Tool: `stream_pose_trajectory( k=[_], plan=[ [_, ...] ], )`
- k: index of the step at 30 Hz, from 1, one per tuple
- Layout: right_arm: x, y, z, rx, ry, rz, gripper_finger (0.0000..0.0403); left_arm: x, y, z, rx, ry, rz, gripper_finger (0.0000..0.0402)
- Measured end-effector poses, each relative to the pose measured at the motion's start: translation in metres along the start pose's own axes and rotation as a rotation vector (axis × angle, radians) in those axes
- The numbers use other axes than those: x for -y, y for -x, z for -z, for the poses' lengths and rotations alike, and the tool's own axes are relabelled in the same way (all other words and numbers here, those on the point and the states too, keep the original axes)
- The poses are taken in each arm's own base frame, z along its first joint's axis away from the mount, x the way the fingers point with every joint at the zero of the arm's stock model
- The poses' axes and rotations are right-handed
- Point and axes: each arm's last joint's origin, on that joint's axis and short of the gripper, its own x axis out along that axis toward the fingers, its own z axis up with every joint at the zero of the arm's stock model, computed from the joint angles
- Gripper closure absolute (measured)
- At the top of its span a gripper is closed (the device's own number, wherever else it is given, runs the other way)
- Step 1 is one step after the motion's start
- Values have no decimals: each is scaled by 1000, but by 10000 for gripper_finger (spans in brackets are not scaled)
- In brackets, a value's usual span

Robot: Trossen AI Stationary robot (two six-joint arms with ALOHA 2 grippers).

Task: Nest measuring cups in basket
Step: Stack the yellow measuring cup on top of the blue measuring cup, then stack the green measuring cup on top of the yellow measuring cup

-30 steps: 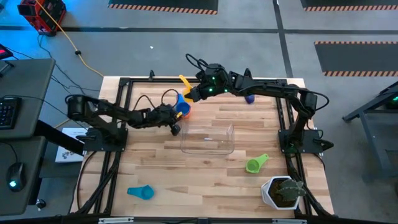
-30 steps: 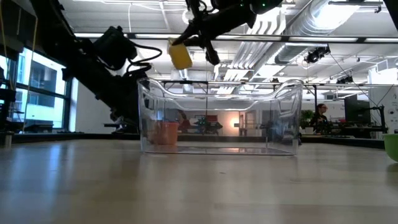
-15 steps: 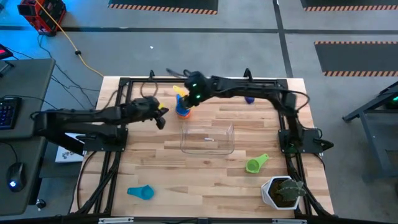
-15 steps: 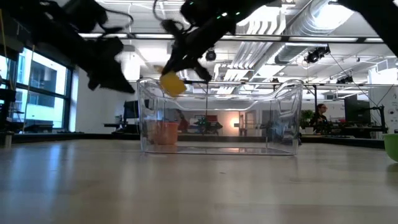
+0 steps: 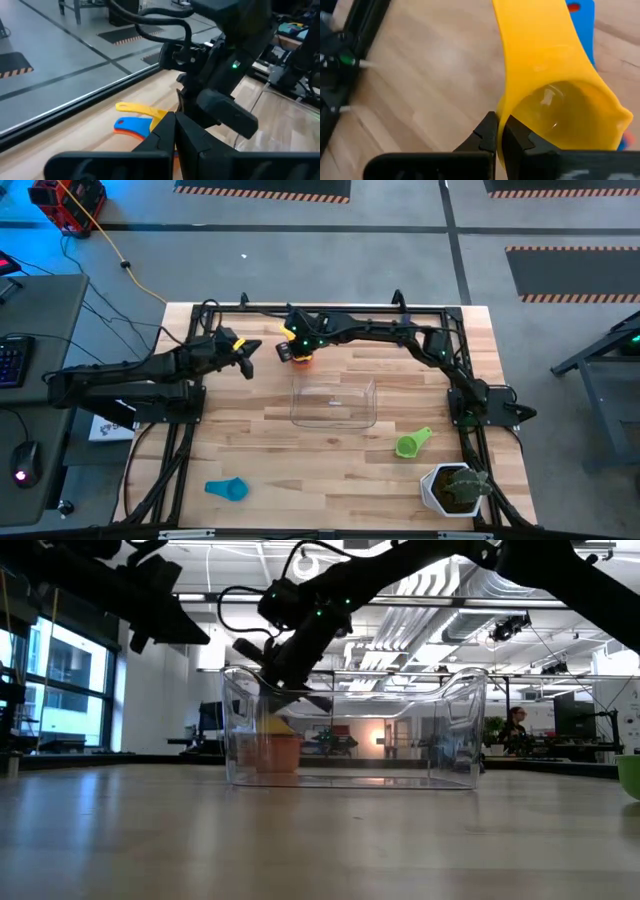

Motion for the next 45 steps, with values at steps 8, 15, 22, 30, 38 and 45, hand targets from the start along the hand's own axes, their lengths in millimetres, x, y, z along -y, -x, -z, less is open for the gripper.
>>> stream_pose_trajectory(
  k=[8,15,22,30,38,45],
  plan=[
    [-2,0,1,71,-102,56,380,0,0,0,-2,-2,-3,401],
    [2,1,1,90,-98,117,316,0,0,0,-3,-18,-3,401],
    [5,4,1,71,-40,139,228,0,0,0,-1,-28,-9,401],
    [3,61,-6,12,248,182,198,0,0,0,1,-28,-12,401],
    [39,107,34,-195,402,355,197,0,0,0,3,-28,-15,401],
    [78,160,105,-168,236,113,197,-1,0,0,11,-28,-41,401]
  ],
)
